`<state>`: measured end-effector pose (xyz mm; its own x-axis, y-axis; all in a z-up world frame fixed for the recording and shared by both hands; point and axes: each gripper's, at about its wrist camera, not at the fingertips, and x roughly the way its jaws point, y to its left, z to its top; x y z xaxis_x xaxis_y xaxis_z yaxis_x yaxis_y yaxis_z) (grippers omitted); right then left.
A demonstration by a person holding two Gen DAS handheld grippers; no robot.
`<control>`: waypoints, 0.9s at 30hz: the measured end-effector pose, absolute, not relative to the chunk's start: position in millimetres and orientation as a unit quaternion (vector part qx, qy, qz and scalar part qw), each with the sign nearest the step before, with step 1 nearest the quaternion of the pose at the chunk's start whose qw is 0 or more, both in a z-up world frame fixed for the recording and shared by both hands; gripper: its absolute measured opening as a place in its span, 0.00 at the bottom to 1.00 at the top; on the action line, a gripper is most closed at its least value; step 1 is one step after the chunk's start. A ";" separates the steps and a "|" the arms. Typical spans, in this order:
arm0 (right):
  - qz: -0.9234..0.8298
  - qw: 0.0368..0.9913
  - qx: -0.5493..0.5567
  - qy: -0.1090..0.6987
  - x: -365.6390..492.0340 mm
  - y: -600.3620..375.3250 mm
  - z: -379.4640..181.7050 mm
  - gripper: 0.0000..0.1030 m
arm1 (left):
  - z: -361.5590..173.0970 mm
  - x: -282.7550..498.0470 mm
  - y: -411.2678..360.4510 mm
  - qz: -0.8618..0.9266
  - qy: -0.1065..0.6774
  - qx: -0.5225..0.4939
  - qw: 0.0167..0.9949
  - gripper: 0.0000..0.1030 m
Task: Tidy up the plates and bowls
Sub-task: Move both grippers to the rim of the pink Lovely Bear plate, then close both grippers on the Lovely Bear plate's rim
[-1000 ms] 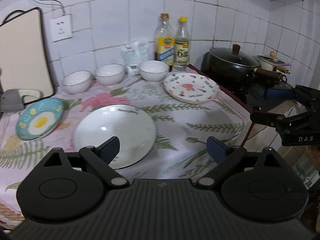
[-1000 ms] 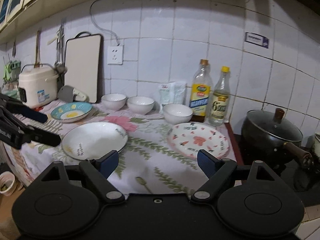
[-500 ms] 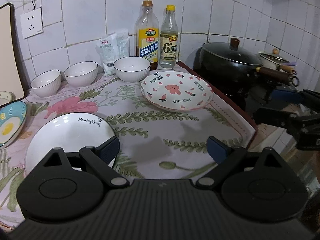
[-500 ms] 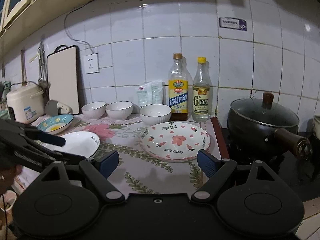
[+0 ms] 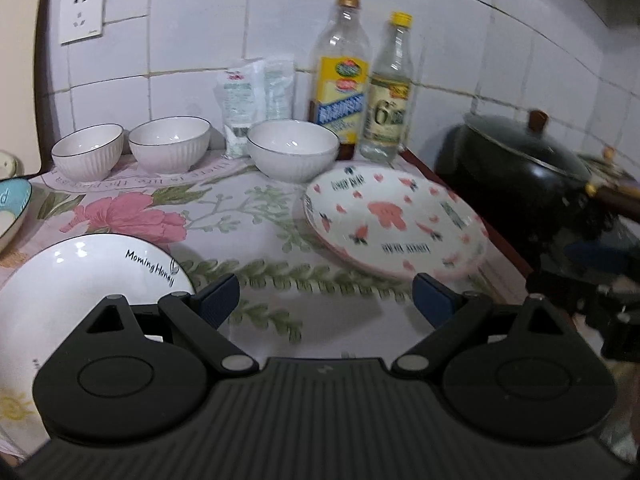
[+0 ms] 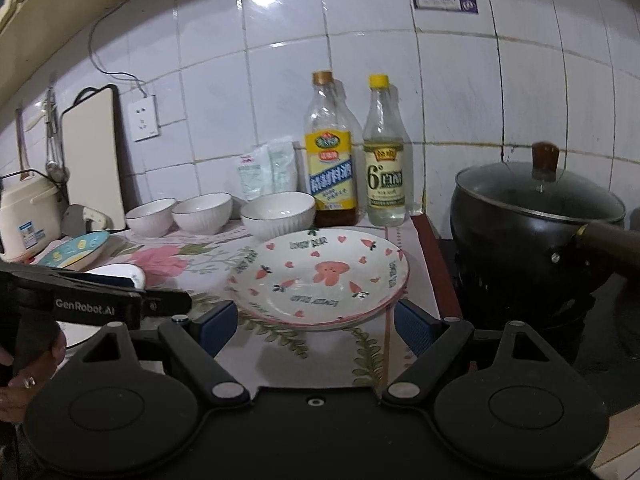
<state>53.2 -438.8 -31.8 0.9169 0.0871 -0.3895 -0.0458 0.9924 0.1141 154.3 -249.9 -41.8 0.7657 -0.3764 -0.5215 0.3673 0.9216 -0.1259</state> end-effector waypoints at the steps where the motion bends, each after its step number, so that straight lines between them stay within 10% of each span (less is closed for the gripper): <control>1: 0.034 0.977 0.058 0.204 59.9 -442.4 -35.3 0.85 | -43.4 157.9 -252.3 -0.189 0.275 -0.013 0.943 0.90; 12: 0.022 0.965 0.127 0.229 122.6 -468.0 -65.9 0.76 | -67.7 213.4 -284.7 -0.141 0.300 -0.032 0.943 0.84; 22: 0.001 0.953 0.157 0.259 153.4 -478.5 -85.6 0.40 | -82.1 234.2 -294.0 -0.147 0.326 -0.041 0.933 0.42; 27: -0.006 0.953 0.147 0.263 156.6 -475.8 -84.2 0.38 | -81.0 233.2 -299.2 -0.153 0.324 -0.034 0.933 0.36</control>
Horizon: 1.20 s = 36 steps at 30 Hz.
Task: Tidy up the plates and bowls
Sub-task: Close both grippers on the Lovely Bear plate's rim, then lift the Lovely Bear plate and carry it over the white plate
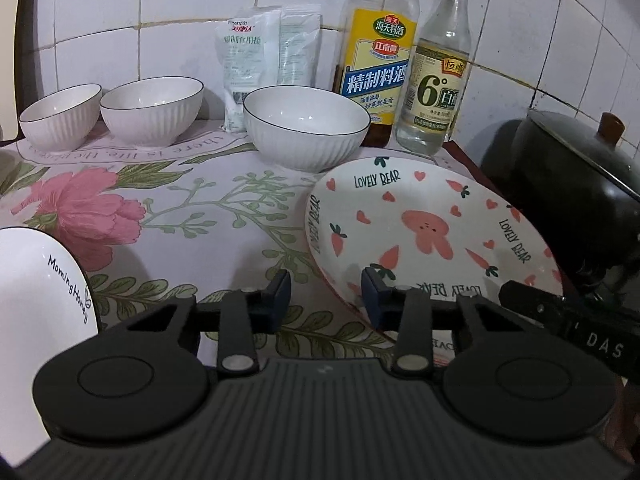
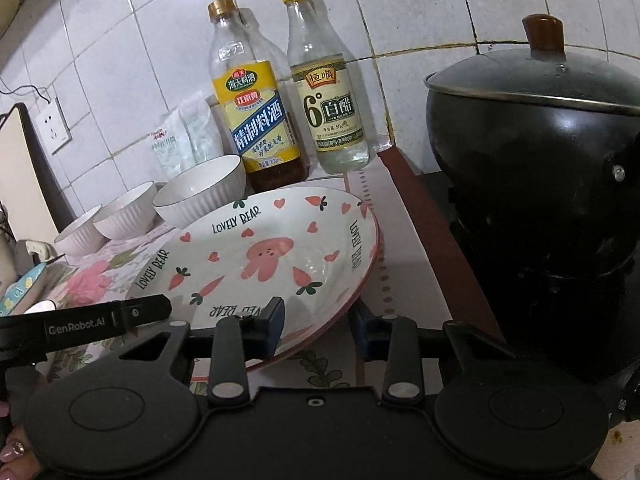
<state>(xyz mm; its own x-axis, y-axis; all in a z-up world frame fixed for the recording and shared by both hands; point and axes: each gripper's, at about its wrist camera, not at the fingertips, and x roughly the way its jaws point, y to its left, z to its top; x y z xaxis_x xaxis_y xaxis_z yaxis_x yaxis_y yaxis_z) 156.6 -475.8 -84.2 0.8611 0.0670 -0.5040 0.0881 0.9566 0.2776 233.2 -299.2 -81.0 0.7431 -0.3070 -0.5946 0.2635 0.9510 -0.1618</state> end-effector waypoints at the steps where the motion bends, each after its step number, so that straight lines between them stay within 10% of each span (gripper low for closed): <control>1: -0.007 0.953 0.146 0.265 157.2 -475.8 -83.9 0.38 | -81.5 234.2 -299.6 -0.152 0.325 -0.036 0.933 0.36; 8: -0.013 0.951 0.145 0.273 163.9 -478.2 -84.1 0.34 | -81.9 236.6 -304.4 -0.165 0.332 -0.049 0.927 0.20; 36: -0.034 0.944 0.151 0.290 157.6 -472.4 -69.0 0.26 | -66.1 228.0 -293.9 -0.175 0.335 -0.032 0.925 0.17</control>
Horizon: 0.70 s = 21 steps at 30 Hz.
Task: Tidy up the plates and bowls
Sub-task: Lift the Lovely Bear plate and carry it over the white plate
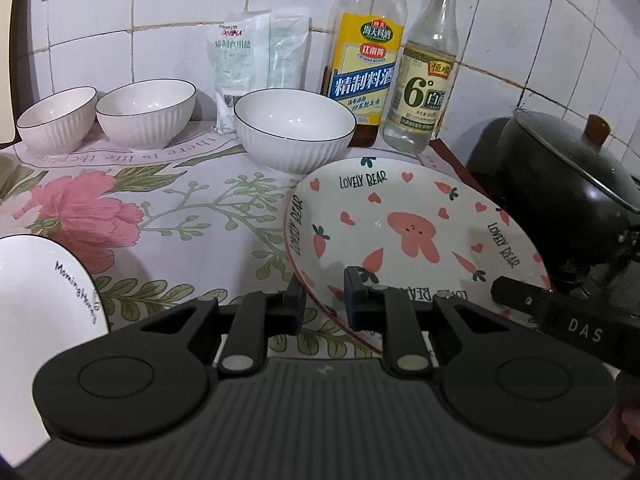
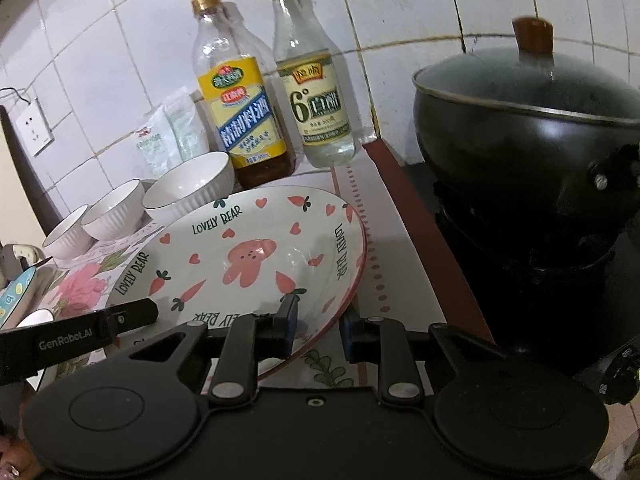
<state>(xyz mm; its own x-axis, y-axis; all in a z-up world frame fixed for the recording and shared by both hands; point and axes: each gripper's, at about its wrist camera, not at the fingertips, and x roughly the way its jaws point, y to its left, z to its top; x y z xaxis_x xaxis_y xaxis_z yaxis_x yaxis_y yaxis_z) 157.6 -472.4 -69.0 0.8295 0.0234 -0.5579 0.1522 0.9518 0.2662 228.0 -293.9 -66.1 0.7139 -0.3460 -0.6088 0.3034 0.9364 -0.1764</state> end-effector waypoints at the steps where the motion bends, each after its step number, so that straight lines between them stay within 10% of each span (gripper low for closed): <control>1: -0.033 0.945 0.150 0.289 155.6 -471.5 -67.6 0.26 | -64.7 225.0 -292.1 -0.177 0.333 -0.030 0.926 0.17; 21: -0.030 0.948 0.134 0.286 87.8 -420.1 -18.5 0.26 | -20.3 156.1 -228.8 -0.215 0.323 -0.029 0.921 0.18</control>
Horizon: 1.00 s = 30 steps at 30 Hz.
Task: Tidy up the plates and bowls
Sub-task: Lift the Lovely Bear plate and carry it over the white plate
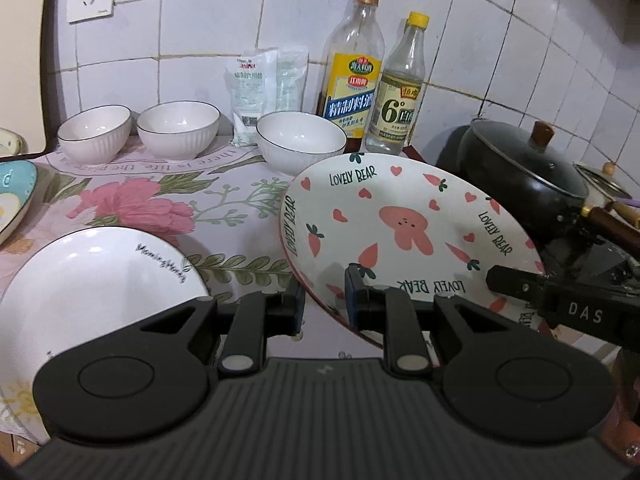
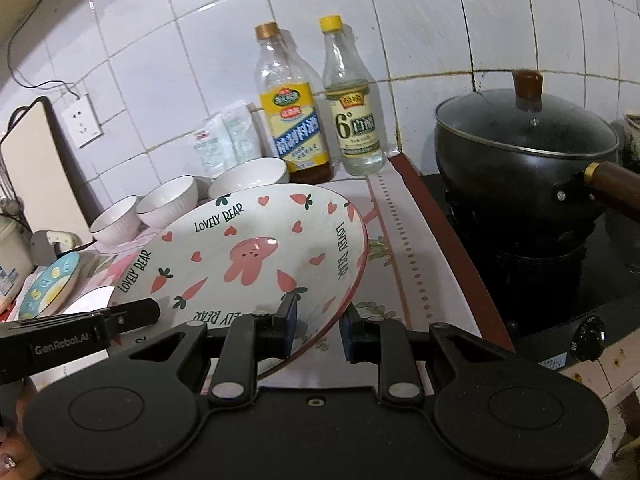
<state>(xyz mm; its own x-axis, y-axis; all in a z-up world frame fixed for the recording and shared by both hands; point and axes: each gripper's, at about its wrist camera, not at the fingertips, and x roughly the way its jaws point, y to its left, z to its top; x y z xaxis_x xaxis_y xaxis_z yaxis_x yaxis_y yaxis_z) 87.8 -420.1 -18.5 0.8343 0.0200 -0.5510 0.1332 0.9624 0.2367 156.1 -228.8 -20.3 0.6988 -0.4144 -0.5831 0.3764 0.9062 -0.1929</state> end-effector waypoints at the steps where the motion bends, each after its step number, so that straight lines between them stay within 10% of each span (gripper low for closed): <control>1: -0.029 0.949 0.132 0.284 83.5 -417.2 -16.2 0.26 | -18.1 152.1 -224.3 -0.215 0.320 -0.029 0.922 0.18; 30: 0.067 0.948 0.094 0.298 55.0 -272.3 4.7 0.27 | -11.3 93.7 -52.0 -0.163 0.297 -0.071 0.938 0.18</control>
